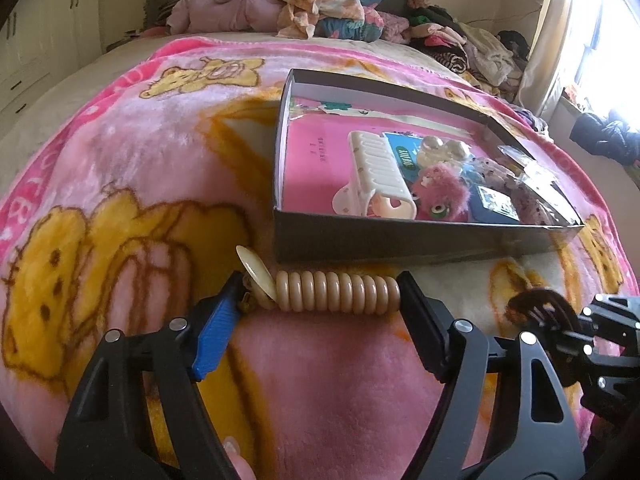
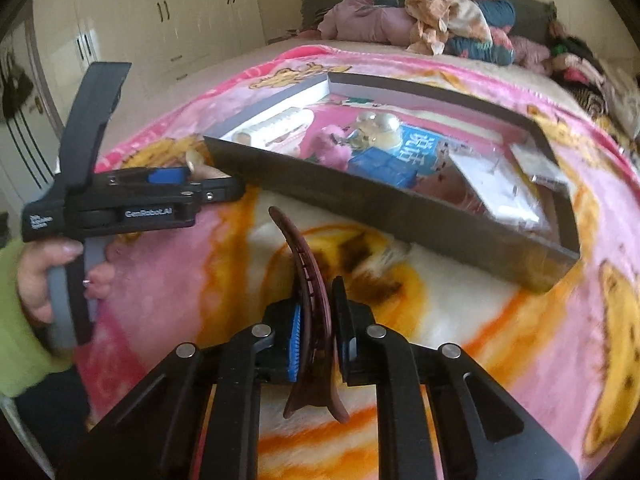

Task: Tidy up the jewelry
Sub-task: 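Grasp the beige spiral hair tie with the left tool while the right tool grasps the brown claw clip, then carry the spiral hair tie and claw clip over the box with both tools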

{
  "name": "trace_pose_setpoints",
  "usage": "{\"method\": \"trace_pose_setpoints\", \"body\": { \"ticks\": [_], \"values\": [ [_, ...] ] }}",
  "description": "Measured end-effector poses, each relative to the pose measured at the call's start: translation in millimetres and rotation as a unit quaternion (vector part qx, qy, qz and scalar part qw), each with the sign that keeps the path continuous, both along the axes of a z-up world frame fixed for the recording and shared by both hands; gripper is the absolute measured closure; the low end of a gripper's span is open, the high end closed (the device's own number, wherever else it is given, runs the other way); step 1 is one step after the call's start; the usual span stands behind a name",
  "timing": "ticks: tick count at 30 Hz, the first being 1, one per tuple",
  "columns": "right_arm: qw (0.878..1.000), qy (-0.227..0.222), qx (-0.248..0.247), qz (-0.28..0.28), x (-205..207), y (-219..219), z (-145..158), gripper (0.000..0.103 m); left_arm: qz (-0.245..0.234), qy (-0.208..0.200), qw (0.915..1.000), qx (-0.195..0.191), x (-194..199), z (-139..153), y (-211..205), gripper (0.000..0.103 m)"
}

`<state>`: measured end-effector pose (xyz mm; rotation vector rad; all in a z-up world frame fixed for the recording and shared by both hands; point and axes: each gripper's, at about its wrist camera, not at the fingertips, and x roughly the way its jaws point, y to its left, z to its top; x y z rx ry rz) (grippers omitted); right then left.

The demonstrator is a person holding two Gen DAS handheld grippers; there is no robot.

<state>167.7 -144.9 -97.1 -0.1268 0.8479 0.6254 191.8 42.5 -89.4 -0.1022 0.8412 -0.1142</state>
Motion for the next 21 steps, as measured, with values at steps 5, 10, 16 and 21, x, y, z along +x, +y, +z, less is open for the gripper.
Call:
{"method": "trace_pose_setpoints", "body": {
  "ticks": [5, 10, 16, 21],
  "values": [
    [1.000, -0.001, 0.002, -0.002, -11.1, 0.0, 0.3, 0.089, -0.005, -0.001, 1.0000, -0.004, -7.5, 4.0, -1.6, 0.036],
    [1.000, -0.011, 0.012, -0.015, -22.9, -8.1, 6.8, 0.090, -0.015, -0.005, 0.9999, -0.005, -21.3, 10.7, -7.0, 0.036],
    [0.998, -0.034, 0.016, -0.040, -34.0, -24.2, 18.3, 0.091, -0.039, -0.010, 0.9992, -0.007, -33.3, 16.7, -23.4, 0.036],
    [0.997, -0.043, 0.026, -0.065, -39.4, -46.3, 27.0, 0.091, -0.059, -0.019, 0.9980, -0.006, -40.1, 24.0, -40.7, 0.036]
  ]
}}
